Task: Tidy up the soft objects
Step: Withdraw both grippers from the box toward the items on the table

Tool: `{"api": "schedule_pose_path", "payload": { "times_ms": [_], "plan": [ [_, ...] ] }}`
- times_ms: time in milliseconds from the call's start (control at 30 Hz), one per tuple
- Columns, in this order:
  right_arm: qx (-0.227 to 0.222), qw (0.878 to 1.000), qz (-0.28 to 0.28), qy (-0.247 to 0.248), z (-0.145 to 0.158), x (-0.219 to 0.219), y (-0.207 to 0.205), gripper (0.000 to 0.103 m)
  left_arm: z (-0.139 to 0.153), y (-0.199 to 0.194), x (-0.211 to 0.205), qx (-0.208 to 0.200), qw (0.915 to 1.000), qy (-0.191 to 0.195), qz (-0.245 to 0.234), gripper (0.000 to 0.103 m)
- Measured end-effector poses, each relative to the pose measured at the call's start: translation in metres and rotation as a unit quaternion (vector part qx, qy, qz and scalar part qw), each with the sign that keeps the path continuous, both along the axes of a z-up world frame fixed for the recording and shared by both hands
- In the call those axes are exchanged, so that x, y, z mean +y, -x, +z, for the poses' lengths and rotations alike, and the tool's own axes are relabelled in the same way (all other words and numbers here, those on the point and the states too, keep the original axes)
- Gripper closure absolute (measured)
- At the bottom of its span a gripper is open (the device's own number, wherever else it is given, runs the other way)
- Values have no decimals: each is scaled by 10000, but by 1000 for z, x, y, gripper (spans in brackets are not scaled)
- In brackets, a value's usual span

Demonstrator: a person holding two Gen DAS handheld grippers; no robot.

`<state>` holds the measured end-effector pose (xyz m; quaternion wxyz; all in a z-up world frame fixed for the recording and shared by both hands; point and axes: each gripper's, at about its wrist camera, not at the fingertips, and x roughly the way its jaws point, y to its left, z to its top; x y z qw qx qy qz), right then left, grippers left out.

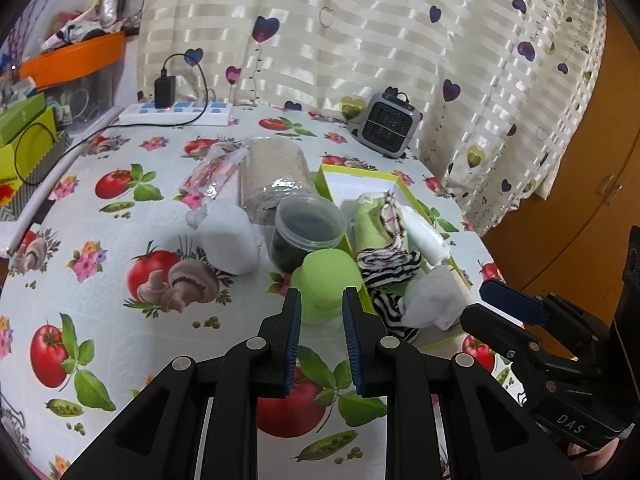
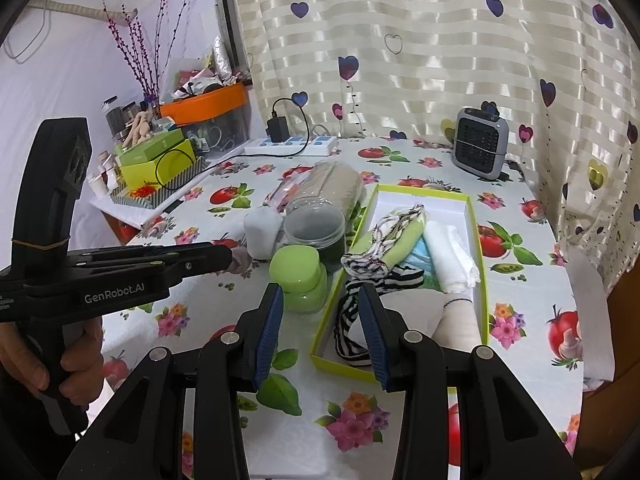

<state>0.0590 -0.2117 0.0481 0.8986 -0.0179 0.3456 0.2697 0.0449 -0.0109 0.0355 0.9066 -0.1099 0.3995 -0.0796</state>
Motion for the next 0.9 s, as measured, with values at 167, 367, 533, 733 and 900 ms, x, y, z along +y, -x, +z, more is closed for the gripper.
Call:
{"api": "schedule_pose_path", "payload": {
  "times_ms": [167, 367, 533, 733, 900],
  "plan": [
    [13, 10000, 45, 11, 0, 3, -2, 63, -5, -1, 7, 52, 9999, -14, 96, 83],
    [20, 9999, 145, 36, -2, 9, -3, 63, -10, -1, 14, 102, 9998, -32, 179, 83],
    [24, 9997, 260, 38, -3, 17, -3, 63, -15, -3, 24, 151, 9996, -7, 254, 83],
    [54, 9993, 375, 57, -5, 27, -5, 63, -23, -4, 45, 207, 9989, 98, 407, 82],
    [89, 9990, 430, 76, -8, 32, -9, 63, -32, -5, 67, 277, 9975, 160, 625, 75]
  ]
}}
